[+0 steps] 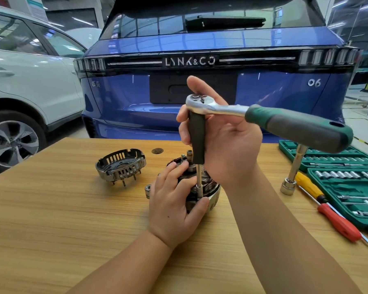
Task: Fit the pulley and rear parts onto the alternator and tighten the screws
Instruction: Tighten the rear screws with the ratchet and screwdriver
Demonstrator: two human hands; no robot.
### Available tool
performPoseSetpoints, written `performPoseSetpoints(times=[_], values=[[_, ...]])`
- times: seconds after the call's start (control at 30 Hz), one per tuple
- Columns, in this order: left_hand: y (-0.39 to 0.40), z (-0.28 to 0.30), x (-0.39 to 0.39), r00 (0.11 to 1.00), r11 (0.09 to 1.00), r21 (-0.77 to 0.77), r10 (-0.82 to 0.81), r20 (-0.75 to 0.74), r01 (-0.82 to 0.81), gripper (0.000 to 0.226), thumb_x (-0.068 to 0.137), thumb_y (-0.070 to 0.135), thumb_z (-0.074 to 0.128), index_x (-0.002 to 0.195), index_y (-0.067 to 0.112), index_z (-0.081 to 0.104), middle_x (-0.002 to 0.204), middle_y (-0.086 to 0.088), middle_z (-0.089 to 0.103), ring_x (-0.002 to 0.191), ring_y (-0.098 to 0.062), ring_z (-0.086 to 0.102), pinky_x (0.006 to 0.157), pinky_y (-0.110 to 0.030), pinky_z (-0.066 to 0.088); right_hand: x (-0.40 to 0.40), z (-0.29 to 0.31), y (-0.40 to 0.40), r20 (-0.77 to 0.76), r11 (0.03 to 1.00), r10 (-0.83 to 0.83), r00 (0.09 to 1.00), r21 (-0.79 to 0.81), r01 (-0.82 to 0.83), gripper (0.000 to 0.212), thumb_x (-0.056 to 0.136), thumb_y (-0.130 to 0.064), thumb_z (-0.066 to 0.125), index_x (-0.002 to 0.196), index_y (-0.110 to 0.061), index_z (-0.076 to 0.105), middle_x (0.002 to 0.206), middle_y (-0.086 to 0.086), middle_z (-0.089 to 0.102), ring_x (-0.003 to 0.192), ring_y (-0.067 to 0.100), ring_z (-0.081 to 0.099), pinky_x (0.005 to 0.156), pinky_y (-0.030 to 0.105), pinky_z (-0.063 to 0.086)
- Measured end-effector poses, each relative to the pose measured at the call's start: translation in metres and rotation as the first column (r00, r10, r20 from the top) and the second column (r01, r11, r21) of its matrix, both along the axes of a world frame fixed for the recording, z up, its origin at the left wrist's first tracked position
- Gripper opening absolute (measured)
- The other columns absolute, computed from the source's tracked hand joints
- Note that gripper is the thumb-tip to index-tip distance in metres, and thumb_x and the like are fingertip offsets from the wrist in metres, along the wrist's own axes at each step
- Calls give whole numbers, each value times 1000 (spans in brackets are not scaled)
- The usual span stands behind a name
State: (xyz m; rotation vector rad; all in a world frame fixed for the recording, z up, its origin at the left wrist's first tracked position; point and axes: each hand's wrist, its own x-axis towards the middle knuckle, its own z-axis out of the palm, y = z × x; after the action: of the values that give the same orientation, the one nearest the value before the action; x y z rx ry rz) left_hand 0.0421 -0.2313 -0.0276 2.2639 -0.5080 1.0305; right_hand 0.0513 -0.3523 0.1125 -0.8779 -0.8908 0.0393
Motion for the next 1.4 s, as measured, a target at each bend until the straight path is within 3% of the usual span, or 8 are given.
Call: performPoseSetpoints(times=[0.13, 0.33, 0.47, 0.6, 0.93, 1.07, 1.3, 1.4], values=[[1, 0, 0, 1000, 1000, -3, -17, -14, 17, 41, 86, 50, 54, 99, 16, 72, 140, -7, 57, 140, -32, 41, 102, -61, 41, -4, 5, 5, -97, 994, -100, 990, -54, 95, 55, 82, -38, 62, 129, -11, 52, 77, 2, 63, 61, 17, 52, 60, 26, 44], [2, -1, 1, 999, 999, 31, 19, -31, -18, 47, 87, 53, 51, 111, 19, 72, 144, -5, 54, 142, -29, 37, 106, -57, 37, -6, 6, 3, -87, 870, -489, 868, -121, 478, 18, 87, -25, 72, 97, -13, 64, 58, -8, 50, 48, 9, 40, 48, 19, 38], [3, -3, 2, 1000, 1000, 26, 8, -3, -8, 44, 87, 52, 52, 106, 17, 72, 143, -6, 55, 141, -30, 38, 107, -56, 37, -2, 3, -1, -149, 977, -205, 967, -84, 195, 29, 88, -11, 64, 115, -18, 59, 86, -2, 67, 69, 11, 58, 65, 24, 47], [3, -3, 3, 1000, 1000, 29, 8, 6, -9, 43, 87, 51, 52, 106, 17, 71, 142, -7, 55, 141, -32, 39, 106, -57, 38, 2, -2, 1, 70, 967, -252, 965, -31, 255, 35, 95, 2, 56, 115, -26, 59, 102, 5, 71, 75, 17, 64, 64, 27, 51], [1, 0, 1, 1000, 1000, 18, 15, -1, -15, 46, 85, 51, 53, 104, 15, 73, 141, -8, 56, 139, -33, 41, 102, -61, 40, 12, -7, -9, 7, 995, 101, 995, 16, -101, 54, 94, -30, 17, 132, -13, 53, 96, 12, 59, 73, 24, 49, 66, 35, 39], [0, 0, 0, 1000, 1000, 13, 7, 0, -7, 43, 85, 50, 54, 102, 15, 73, 138, -10, 58, 138, -35, 43, 103, -59, 40, 9, -5, -7, -48, 984, 179, 983, -6, -180, 61, 83, -55, 65, 129, -16, 57, 93, 9, 61, 76, 20, 51, 69, 31, 42], [0, -1, 0, 999, 1000, 16, 24, -28, -23, 48, 86, 52, 53, 110, 16, 73, 143, -7, 55, 141, -31, 39, 105, -60, 39, -1, 3, 6, -43, 872, -478, 877, -142, 468, 30, 90, -28, 69, 105, -2, 62, 63, -4, 49, 55, 12, 42, 56, 28, 39], [1, 0, 0, 999, 1000, 8, 18, -31, -18, 47, 86, 52, 52, 109, 17, 73, 143, -6, 54, 141, -31, 39, 103, -61, 39, -3, 5, 4, -86, 897, -419, 904, -194, 397, 25, 91, -28, 66, 104, -6, 62, 62, -5, 52, 54, 10, 46, 61, 28, 44]])
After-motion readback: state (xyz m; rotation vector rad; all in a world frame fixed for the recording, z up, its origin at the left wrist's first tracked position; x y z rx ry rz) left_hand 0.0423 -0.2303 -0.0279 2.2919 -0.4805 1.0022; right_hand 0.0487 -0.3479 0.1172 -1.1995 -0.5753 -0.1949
